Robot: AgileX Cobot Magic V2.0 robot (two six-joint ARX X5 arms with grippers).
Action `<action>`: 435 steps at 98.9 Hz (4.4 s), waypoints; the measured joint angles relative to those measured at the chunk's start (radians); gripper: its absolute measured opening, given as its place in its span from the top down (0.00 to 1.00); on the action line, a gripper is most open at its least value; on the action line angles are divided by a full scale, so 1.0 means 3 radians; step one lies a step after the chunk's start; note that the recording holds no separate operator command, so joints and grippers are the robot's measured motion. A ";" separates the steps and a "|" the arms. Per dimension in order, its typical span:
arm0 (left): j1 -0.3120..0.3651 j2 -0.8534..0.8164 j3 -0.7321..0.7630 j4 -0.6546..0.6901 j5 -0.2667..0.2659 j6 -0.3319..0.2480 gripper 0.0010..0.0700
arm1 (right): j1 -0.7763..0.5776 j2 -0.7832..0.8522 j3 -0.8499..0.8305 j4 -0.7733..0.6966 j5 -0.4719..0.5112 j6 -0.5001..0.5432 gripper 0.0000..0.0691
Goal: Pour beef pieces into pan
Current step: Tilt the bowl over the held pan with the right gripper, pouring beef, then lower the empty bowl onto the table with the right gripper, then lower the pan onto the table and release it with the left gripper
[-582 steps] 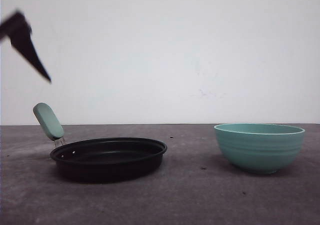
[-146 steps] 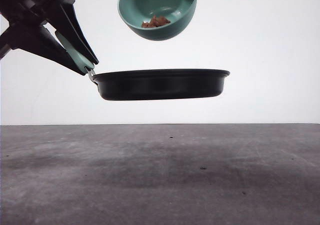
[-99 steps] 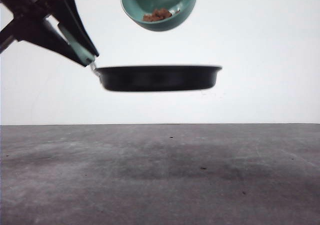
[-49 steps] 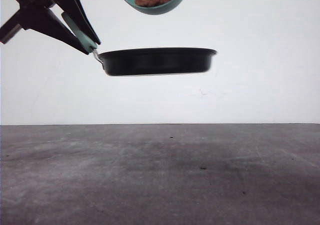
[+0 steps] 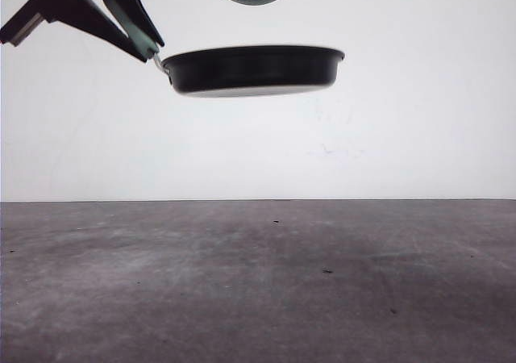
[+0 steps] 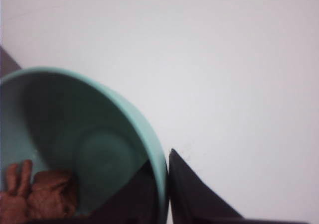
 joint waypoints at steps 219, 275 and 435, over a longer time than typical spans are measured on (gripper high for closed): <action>0.0209 0.0050 0.0006 0.0010 0.0048 0.0216 0.92 | -0.1352 -0.0542 -0.0043 -0.1467 -0.1369 0.3002 0.98; 0.0205 0.0187 0.0006 0.0070 0.0014 0.0397 0.92 | -0.2738 0.0661 -0.0067 -0.3707 -0.2749 0.3499 0.98; -0.0006 0.1593 0.0028 0.0451 0.0060 0.0470 0.92 | -0.2394 -0.1356 0.0009 -0.3916 -0.2651 0.3405 0.98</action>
